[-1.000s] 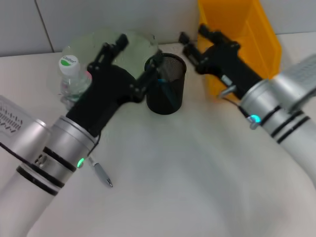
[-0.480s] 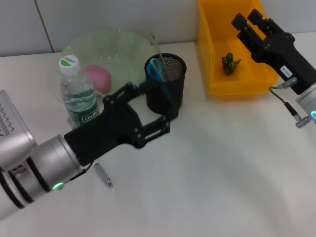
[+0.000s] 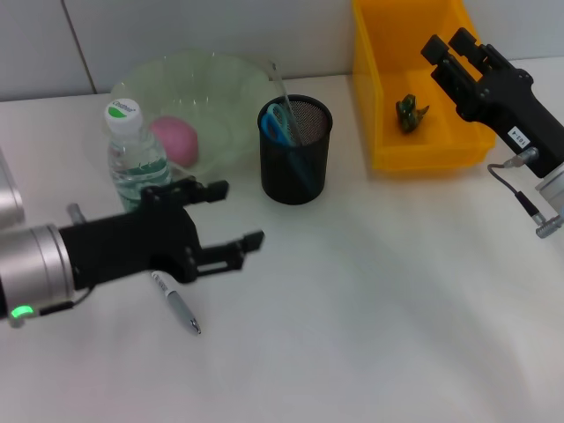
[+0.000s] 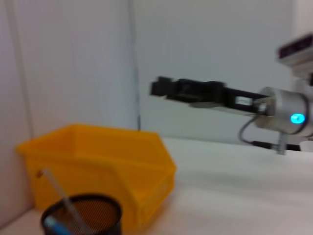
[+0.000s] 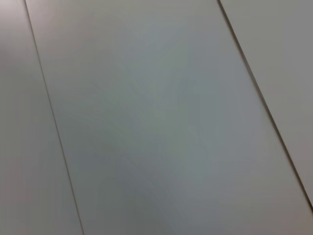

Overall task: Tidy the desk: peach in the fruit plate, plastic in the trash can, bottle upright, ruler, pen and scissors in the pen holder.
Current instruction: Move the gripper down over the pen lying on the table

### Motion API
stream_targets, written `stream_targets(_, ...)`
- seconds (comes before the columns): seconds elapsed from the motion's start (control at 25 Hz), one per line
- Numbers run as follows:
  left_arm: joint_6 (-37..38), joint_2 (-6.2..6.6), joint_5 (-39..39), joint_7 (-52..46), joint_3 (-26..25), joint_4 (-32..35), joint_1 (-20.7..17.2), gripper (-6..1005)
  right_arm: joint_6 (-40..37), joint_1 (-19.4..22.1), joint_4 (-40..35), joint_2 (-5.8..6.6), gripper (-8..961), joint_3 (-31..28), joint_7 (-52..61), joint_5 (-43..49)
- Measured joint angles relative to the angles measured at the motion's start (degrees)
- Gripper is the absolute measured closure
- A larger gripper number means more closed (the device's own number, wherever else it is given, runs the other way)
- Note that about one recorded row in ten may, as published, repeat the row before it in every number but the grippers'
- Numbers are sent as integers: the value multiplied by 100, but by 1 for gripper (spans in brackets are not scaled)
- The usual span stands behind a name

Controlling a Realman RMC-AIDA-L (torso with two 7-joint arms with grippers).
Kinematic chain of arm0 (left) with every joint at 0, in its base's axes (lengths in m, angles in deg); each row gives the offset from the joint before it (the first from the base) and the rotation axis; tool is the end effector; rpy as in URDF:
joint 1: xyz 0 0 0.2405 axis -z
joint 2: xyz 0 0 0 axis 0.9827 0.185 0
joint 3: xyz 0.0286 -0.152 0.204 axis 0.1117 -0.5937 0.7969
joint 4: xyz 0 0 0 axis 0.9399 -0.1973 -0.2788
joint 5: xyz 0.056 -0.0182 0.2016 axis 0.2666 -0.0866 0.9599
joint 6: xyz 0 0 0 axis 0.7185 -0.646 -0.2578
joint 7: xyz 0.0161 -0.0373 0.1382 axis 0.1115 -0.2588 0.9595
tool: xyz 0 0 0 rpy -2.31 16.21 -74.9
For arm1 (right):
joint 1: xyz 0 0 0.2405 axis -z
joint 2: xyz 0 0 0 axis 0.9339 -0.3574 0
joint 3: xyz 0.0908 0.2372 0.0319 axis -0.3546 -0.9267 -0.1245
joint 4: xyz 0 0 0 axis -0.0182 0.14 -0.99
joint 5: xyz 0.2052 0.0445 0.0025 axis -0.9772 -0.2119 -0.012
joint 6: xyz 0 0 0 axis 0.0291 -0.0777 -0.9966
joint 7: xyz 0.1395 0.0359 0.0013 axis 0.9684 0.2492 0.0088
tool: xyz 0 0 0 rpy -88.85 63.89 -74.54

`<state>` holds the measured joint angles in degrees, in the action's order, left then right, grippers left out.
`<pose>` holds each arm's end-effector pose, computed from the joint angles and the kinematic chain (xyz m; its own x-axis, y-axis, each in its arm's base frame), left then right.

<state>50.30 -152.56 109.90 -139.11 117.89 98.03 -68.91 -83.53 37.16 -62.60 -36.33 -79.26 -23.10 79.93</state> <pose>-0.2095 0.3003 -0.0262 0.8651 0.1196 0.4871 0.2883 -0.9133 -0.2877 0.2758 0.3415 0.0060 0.3940 0.0543 -0.9175 -0.7526 -0.5540 -0.3560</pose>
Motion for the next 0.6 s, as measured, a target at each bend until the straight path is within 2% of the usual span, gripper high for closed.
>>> stream_targets(0.12, 189, -116, 945, -1467, -502, 515, -12, 200, 4, 19, 0, 0, 419, 17, 78, 0)
stream_targets(0.24, 679, -179, 2090, -3500, -976, 1144, 16, 200, 4, 34, -30, 0, 420, 42, 144, 0)
stream_targets(0.4, 1212, -196, 2875, -4936, -1323, 1394, 214, 200, -32, 49, -91, 3, 420, 49, 157, 0)
stream_targets(0.52, 1581, -215, 3519, -6064, -1511, 1312, 527, 200, -98, 64, -162, 7, 420, 54, 195, 0)
stream_targets(0.6, 1625, -227, 3730, -6298, -1522, 1278, 598, 200, -193, 79, -227, 7, 420, 95, 226, -1)
